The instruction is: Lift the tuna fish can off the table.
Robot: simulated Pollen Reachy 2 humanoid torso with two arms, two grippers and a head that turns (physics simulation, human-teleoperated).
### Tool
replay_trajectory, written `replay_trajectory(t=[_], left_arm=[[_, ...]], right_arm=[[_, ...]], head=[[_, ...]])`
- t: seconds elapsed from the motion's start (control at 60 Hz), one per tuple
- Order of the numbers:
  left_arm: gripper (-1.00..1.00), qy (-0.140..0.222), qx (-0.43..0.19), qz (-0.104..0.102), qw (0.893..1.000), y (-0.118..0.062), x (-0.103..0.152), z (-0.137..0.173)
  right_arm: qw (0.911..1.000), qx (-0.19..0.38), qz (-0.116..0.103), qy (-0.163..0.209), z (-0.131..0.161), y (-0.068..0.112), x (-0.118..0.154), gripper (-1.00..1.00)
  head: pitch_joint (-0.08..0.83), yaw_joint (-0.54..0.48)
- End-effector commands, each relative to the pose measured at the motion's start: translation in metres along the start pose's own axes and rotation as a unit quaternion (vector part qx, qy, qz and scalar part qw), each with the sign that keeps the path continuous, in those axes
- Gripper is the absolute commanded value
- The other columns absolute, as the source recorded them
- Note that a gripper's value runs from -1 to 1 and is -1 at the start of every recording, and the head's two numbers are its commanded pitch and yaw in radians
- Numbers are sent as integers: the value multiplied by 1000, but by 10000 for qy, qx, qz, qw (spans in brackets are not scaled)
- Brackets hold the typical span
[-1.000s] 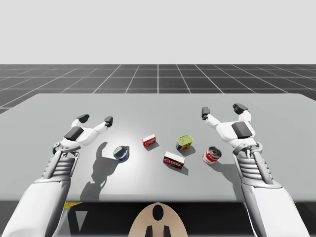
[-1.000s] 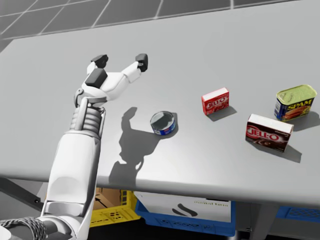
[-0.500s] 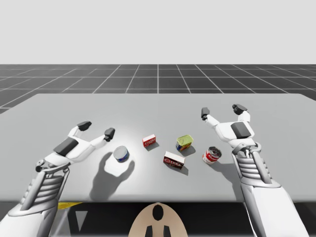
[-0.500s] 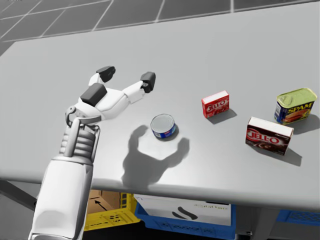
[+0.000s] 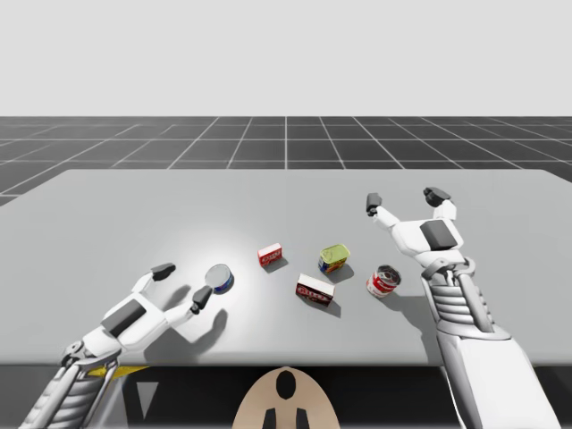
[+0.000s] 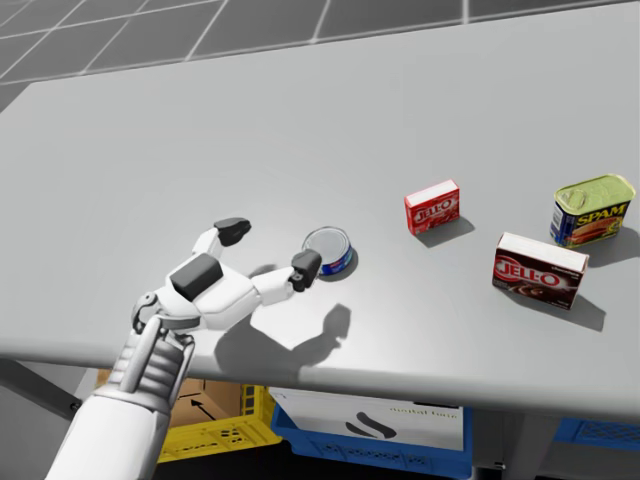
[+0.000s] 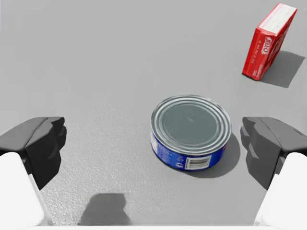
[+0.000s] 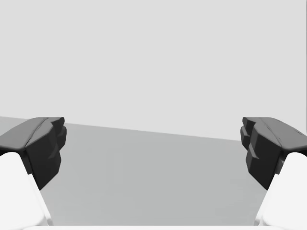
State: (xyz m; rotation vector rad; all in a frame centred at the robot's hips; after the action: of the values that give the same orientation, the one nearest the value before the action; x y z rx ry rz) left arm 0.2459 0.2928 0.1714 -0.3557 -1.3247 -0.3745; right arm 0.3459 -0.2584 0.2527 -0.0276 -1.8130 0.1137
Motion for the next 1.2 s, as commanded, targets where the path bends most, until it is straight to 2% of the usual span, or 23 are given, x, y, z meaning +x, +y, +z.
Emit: replay_trajectory(t=[0.017, 0.2, 0.55, 0.85, 0.867, 0.883, 0.9, 0.917, 0.983, 1.083, 1.2], left_arm=[[-1000, 346, -298, -78, 9989, -6, -23, -6], [-1000, 593, -353, -133, 9975, -14, -31, -28], [-1000, 700, -262, -187, 9970, -23, -23, -70], [-978, 907, -109, -236, 9955, -23, -27, -76], [-501, 922, -86, -245, 9954, -23, -28, -75], [-312, 923, -68, -258, 9954, -23, -28, -74], [530, 925, -71, -257, 9954, -23, -29, -74], [873, 925, -73, -256, 9954, -23, -29, -73], [993, 933, -64, -342, 9950, -24, -29, -71], [1000, 905, -84, -411, 9950, -26, -29, -70], [1000, 873, -86, -538, 9947, -29, -30, -68]], right_arm=[[10000, -22, -4, -23, 0, -1, 0, -1000], [10000, -39, 9, -49, 1, -2, 1, -1000], [10000, -60, 19, -74, 0, -4, 2, -1000], [9999, -65, 0, -97, 1, -5, 3, -1000], [9999, -65, -1, -101, 1, -5, 3, -1000], [9999, -65, -3, -104, 1, -5, 3, -1000], [9999, -69, -6, -110, 1, -5, 4, -1000], [9999, -71, -9, -111, 1, -5, 4, -1000], [9999, -76, -13, -113, 1, -5, 4, -1000], [9999, -84, -17, -110, 1, -5, 4, -1000], [9999, -97, -20, -113, 1, -5, 4, -1000]], head=[[714, 305], [718, 302], [723, 293], [723, 283], [722, 283], [722, 283], [722, 284], [722, 284], [719, 283], [700, 285], [631, 291]])
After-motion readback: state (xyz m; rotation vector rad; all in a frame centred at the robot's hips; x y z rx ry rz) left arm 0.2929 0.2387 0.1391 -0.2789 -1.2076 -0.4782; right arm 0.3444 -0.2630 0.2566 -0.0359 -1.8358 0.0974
